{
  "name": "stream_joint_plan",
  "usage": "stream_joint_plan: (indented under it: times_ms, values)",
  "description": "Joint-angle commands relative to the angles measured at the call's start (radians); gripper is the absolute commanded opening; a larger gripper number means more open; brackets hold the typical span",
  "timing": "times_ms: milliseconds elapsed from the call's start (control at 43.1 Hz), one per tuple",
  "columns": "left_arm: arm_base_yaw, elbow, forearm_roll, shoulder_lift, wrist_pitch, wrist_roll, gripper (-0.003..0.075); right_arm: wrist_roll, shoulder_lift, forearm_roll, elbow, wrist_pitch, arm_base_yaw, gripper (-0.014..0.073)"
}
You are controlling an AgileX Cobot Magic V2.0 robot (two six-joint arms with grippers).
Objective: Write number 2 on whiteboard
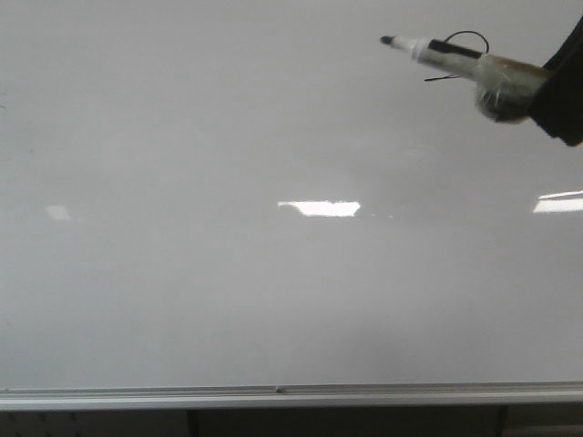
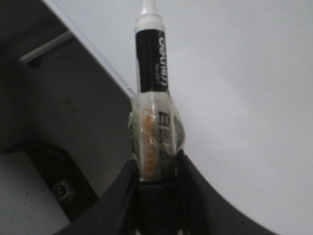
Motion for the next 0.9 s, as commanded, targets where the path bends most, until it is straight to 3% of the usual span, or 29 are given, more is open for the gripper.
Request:
stream_joint_plan:
  times_ms: [0,232,418,882]
  values:
    - [-0.092,-0.061,-0.032,0.033,-0.011,0.034,0.0525,-0.061,-0.023,0.014,-0.031,0.061,0.072,-0.0080]
    - [-0.311,-0.134,-0.028,0.166,-0.008,0.035,0.0525,-0.061,-0.023,0.014,-0.031,0.108,0.215,-0.0080]
    - [-0.422,-0.198,-0.026,0.294,-0.033,0.036,0.0525,-0.061,-0.023,0.014,-0.031,0.109,0.228,-0.0080]
    - [-0.479,-0.317,-0.028,0.512,-0.054,0.063,0.0522,-0.061,-0.023,0.014,-0.031,0.108,0.228,-0.0080]
